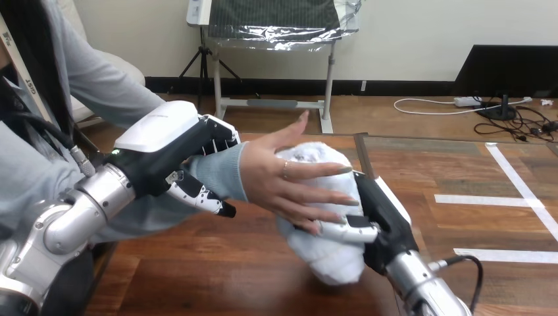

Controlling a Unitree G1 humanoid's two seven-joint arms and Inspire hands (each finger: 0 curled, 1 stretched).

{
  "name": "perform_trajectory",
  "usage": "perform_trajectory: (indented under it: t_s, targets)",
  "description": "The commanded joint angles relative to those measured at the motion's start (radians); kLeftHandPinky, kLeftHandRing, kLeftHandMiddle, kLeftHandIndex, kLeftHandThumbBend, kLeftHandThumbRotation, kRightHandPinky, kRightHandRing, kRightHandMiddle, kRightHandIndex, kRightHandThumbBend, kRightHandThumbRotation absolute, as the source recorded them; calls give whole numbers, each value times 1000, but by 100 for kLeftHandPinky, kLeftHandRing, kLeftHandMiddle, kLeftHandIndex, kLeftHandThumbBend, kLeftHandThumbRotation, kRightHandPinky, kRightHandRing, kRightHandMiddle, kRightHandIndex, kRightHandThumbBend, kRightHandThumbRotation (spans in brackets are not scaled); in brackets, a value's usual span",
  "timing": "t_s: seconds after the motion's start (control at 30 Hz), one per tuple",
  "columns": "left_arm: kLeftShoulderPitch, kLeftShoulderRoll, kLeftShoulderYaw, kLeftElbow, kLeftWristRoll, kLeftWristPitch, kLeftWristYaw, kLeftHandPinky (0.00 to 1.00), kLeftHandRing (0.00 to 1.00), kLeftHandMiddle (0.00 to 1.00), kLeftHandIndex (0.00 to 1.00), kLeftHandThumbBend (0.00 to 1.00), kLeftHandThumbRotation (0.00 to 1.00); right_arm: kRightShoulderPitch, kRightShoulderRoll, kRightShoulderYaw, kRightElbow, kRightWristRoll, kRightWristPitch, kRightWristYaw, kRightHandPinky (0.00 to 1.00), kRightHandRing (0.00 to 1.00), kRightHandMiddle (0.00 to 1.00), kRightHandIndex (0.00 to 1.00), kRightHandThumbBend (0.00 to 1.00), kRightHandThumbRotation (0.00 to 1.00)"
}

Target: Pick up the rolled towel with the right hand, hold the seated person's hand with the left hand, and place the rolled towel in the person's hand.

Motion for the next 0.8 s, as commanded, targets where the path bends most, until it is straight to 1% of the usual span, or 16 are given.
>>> perform_trajectory:
  t_s: [0.0,0.23,0.43,0.6,0.77]
  targets:
    - [-49,-23,15,-27,-13,-28,20,37,42,46,46,84,0,5,-13,17,-337,84,-15,58,31,38,45,45,76,0]
    - [-47,-24,16,-33,-18,-18,12,37,42,46,46,84,0,50,-13,28,-426,110,12,85,30,37,45,45,75,0]
    - [-48,-26,15,-29,-13,-21,15,37,41,46,46,84,0,90,-8,43,-501,139,50,102,30,37,45,44,75,0]
    - [-51,-27,14,-24,-10,-24,17,36,41,45,46,84,0,111,-4,55,-540,151,47,115,30,38,45,44,75,0]
    - [-50,-30,14,-21,-10,-25,19,36,41,45,46,84,0,131,-1,65,-582,159,54,111,31,38,45,44,75,0]
